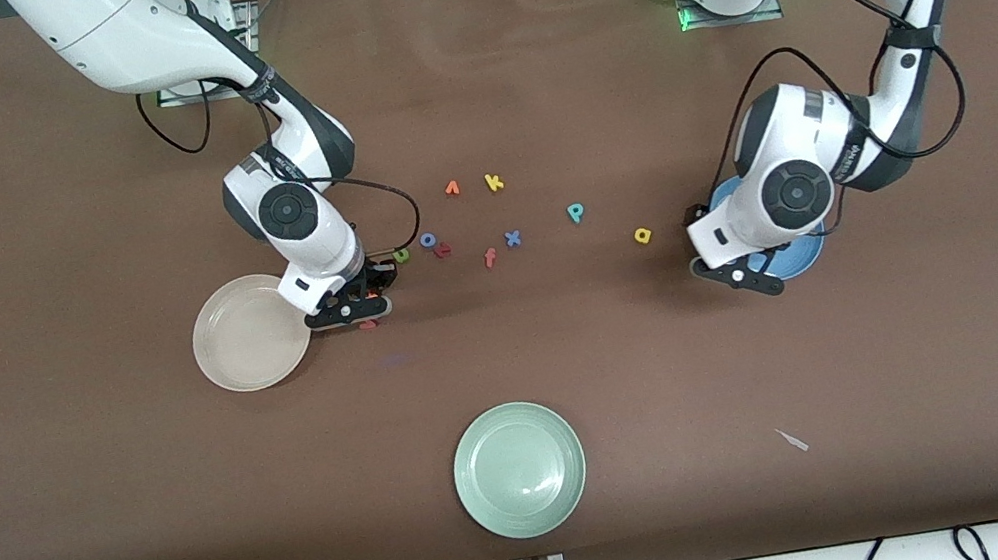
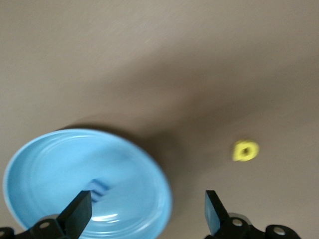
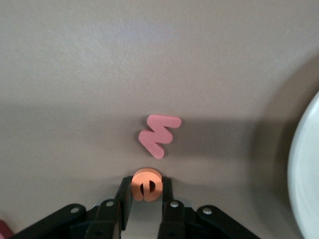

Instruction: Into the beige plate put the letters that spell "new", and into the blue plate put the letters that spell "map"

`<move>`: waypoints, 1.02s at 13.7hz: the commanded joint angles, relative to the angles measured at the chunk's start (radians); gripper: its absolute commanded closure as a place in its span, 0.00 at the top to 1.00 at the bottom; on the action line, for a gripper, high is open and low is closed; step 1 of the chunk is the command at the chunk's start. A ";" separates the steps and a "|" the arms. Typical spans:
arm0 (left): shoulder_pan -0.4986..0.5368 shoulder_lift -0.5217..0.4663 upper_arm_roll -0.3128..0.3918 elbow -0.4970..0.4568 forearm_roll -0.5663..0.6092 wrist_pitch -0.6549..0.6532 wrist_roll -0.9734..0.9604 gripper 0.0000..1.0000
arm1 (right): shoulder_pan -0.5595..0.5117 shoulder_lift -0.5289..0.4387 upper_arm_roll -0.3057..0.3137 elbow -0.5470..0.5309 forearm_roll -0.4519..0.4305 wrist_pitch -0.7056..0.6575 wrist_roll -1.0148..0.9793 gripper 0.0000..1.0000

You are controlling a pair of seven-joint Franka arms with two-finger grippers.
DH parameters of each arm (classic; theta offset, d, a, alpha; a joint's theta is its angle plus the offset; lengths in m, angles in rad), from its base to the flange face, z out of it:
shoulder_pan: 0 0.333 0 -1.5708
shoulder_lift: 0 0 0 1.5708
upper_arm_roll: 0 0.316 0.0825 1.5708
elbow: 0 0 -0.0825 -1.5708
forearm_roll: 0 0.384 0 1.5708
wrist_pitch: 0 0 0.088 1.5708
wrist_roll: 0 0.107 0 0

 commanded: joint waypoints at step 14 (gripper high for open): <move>-0.071 0.098 -0.037 -0.072 0.012 0.193 -0.577 0.82 | -0.023 -0.197 -0.203 -0.035 0.071 -0.213 -0.432 0.68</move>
